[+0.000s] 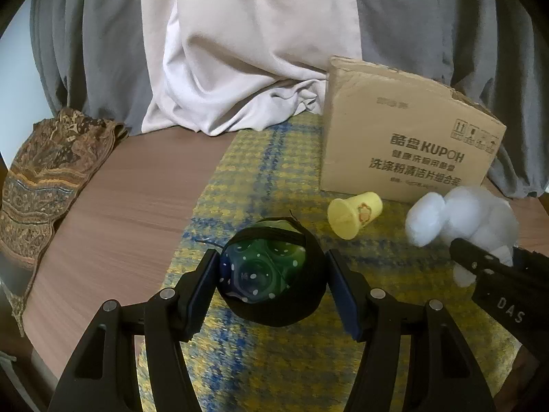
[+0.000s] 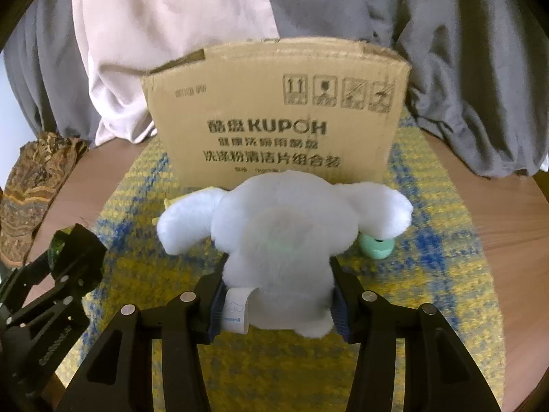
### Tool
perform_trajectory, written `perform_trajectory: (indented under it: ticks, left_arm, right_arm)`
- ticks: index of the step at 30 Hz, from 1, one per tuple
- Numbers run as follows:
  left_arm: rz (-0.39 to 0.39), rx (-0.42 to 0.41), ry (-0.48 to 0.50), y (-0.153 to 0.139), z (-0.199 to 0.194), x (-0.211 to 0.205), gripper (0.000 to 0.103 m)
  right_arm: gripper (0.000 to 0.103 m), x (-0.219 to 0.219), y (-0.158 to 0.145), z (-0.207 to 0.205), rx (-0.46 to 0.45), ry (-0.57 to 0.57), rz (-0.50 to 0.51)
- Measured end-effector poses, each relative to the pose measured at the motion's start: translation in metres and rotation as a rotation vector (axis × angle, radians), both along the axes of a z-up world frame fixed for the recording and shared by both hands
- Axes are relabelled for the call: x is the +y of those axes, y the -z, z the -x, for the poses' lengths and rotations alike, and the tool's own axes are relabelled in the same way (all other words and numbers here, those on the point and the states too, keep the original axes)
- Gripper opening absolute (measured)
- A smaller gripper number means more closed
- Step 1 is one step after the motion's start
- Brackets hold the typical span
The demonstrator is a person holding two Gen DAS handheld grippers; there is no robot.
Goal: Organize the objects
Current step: 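Carry the ball with the left gripper while the right carries the plush over the box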
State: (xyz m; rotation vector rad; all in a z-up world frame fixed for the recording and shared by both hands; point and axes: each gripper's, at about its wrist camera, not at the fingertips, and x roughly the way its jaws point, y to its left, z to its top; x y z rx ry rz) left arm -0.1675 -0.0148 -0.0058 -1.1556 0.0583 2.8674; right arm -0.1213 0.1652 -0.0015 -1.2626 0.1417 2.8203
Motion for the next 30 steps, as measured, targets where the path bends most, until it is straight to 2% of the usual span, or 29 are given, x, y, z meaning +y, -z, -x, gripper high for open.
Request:
perform_trajectory:
  ticks: [13,30]
  left_arm:
    - [-0.013,0.032,0.024,-0.02,-0.009,0.016,0.062]
    - [-0.031,0.139,0.053,-0.072,-0.007,0.031,0.062]
  right_arm:
    - [0.05,0.011,-0.022,-0.02,0.036,-0.04,0.008]
    - [0.05,0.021,-0.079,-0.029,0.175,-0.027,-0.005]
